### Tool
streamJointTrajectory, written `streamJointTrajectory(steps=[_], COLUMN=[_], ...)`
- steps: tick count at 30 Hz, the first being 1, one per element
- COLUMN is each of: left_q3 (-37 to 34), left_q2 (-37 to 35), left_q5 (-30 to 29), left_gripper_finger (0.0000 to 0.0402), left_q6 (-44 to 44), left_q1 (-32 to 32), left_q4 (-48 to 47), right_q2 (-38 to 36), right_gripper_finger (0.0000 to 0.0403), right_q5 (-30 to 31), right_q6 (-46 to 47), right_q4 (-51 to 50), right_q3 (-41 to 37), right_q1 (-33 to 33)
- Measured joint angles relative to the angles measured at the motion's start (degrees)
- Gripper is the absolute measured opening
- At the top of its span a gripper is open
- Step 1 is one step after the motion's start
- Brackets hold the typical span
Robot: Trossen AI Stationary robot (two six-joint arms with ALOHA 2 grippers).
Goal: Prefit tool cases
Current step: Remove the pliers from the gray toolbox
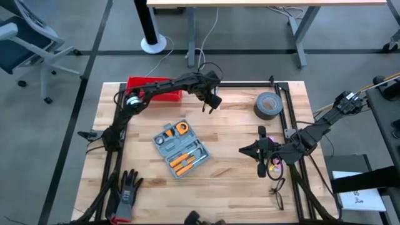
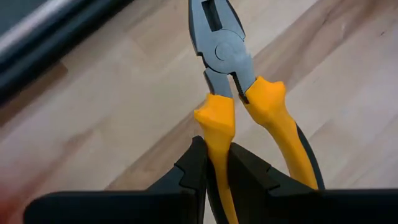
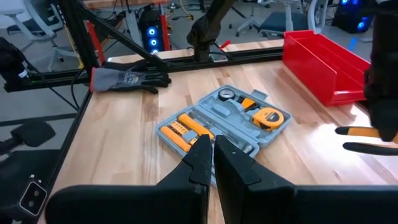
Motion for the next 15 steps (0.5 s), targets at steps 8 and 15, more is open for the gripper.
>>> streamJointTrajectory(steps=[8, 15], left_q3=[-3.3, -4.2], left_q2=[0.2, 0.2], left_q5=[-0.1, 0.6], left_gripper_finger=[0.0044, 0.0048], left_q6=[-4.1, -8.1], left_q1=[1.3, 1.8], left_q4=[-0.2, -0.7], right_q2=[0.0, 0.0], right_gripper_finger=[0.0, 0.0], right_q5=[0.0, -0.1], right_q6=[0.0, 0.0], right_q4=[0.3, 0.4], right_q3=[0.0, 0.0], right_q1=[0.0, 0.3])
